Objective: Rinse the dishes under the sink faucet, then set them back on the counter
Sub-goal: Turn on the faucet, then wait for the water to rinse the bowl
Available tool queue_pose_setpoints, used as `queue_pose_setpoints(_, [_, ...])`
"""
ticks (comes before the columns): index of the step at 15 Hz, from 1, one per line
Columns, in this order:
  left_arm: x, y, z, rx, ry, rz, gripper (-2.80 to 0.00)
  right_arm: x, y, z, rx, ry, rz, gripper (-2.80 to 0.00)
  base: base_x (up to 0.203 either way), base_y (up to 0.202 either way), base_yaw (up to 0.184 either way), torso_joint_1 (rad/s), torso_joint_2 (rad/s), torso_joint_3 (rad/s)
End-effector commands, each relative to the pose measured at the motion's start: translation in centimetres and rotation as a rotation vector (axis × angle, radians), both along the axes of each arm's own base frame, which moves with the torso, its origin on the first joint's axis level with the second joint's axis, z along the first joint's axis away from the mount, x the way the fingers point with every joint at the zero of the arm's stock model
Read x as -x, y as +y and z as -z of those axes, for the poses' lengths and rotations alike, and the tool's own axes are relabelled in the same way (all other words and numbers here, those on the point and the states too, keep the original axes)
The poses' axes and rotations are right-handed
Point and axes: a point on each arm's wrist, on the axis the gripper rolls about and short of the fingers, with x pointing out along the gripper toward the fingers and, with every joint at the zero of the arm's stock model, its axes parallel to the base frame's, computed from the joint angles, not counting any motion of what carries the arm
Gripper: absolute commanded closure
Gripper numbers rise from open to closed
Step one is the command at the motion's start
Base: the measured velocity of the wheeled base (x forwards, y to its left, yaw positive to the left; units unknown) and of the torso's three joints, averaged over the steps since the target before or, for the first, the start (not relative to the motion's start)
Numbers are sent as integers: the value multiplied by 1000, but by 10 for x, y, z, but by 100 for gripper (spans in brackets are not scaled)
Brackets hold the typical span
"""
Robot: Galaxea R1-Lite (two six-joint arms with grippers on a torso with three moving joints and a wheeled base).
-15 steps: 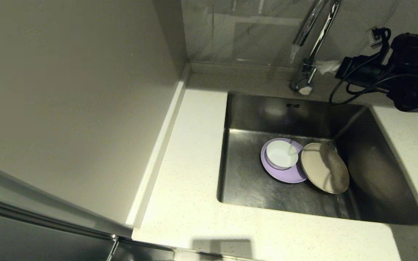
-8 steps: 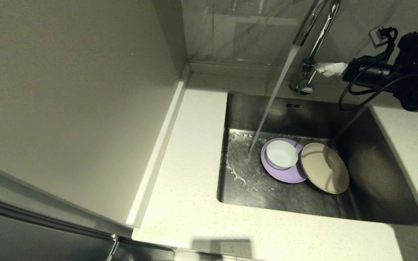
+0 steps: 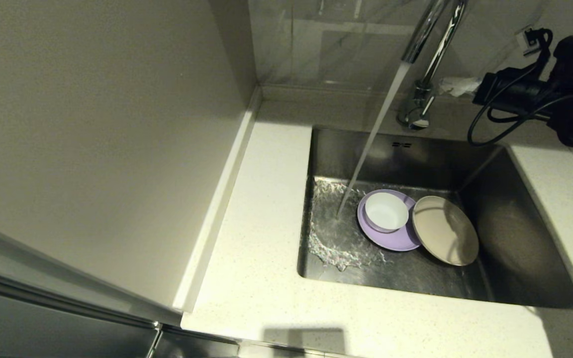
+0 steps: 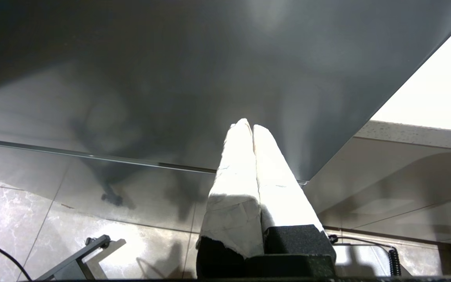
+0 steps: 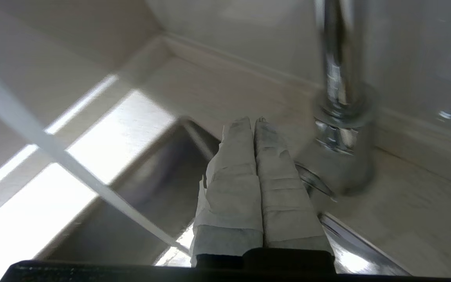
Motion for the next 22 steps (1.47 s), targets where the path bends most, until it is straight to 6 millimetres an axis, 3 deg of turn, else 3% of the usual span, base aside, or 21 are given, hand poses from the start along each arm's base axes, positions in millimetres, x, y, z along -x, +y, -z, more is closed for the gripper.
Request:
queue_pose_setpoints(1, [0,0,0,0,-4,-1,0,3,2,-1,15,27,50,0,0,0,0,0,0,0])
queue_pose_setpoints(5, [0,0,0,0,-5,-1,0,11,2,7,160,145,341,0,0,0,0,0,0,0])
queue_pose_setpoints(9, [0,0,0,-1,-4,-1,0,44,-2,24,342,537,696,0,0,0,0,0,0,0])
queue_pose_setpoints(12, [0,0,0,0,-4,-1,0,91,3,30,439,817,728,0,0,0,0,0,0,0])
queue_pose_setpoints(16, [0,0,0,-1,-4,-1,0,153,20,38,463,965,781,0,0,0,0,0,0,0])
queue_pose_setpoints(19, [0,0,0,-1,-4,-1,0,220,39,51,473,922,768,0,0,0,0,0,0,0])
queue_pose_setpoints(22, [0,0,0,-1,-4,-1,0,284,52,64,387,628,740,0,0,0,0,0,0,0])
